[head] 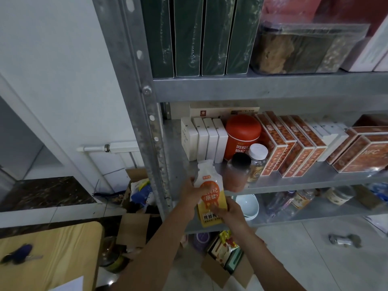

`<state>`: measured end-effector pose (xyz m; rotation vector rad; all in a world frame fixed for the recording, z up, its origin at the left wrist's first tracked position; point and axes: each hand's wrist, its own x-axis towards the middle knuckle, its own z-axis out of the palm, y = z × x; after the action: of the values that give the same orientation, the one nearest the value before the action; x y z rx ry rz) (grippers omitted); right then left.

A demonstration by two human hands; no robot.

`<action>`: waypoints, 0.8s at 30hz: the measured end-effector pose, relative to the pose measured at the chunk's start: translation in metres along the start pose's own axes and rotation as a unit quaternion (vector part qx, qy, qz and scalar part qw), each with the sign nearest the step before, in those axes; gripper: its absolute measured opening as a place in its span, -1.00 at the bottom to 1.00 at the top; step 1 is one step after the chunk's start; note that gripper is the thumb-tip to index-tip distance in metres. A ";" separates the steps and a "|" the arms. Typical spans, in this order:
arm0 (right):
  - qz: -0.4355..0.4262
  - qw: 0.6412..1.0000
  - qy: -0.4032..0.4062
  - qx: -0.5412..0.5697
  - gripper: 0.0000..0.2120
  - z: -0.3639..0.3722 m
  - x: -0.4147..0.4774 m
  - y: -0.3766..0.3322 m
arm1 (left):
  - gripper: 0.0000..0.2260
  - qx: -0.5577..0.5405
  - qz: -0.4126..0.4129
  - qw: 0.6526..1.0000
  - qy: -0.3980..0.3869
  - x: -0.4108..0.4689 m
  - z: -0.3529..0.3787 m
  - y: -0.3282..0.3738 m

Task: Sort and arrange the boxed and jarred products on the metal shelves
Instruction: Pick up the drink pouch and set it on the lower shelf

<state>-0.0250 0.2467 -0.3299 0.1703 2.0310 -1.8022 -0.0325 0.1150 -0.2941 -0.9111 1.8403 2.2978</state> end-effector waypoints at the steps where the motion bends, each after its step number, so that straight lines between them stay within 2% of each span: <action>1: -0.020 1.000 -0.003 -0.022 -0.79 0.003 -0.001 -0.001 | -0.56 0.004 0.021 1.000 0.004 -0.004 0.000 0.001; 3: -0.076 0.997 -0.010 -0.029 -0.69 0.011 -0.004 -0.008 | -0.51 0.038 0.080 0.996 0.008 -0.014 0.002 0.009; 6: -0.202 0.979 -0.033 -0.022 -0.47 0.018 -0.001 -0.032 | -0.54 0.027 0.202 0.979 -0.012 -0.022 -0.003 0.027; 8: -0.267 0.962 -0.046 -0.023 -0.43 0.020 0.006 -0.052 | -0.54 0.016 0.274 0.961 -0.023 -0.023 -0.008 0.040; 11: -0.248 0.966 -0.073 -0.004 -0.52 0.028 0.023 -0.067 | -0.50 0.023 0.326 0.944 -0.036 -0.013 -0.016 0.046; 12: -0.225 0.971 -0.072 -0.018 -0.54 0.032 0.027 -0.068 | -0.47 0.036 0.320 0.946 -0.039 -0.008 -0.019 0.044; 15: -0.168 0.974 -0.056 -0.142 -0.41 0.041 0.036 -0.056 | -0.41 0.067 0.264 0.962 -0.034 0.005 -0.026 0.024; 19: -0.146 0.971 -0.045 -0.184 -0.42 0.044 0.041 -0.056 | -0.48 0.098 0.264 0.959 -0.020 0.015 -0.032 0.002; 24: -0.120 0.978 -0.072 -0.152 -0.52 0.039 0.037 -0.059 | -0.59 0.082 0.249 0.965 0.003 0.018 -0.029 -0.002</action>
<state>-0.0705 0.1934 -0.2928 -0.2983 2.2647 -1.5541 -0.0345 0.0835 -0.3078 -0.4690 2.4462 2.3280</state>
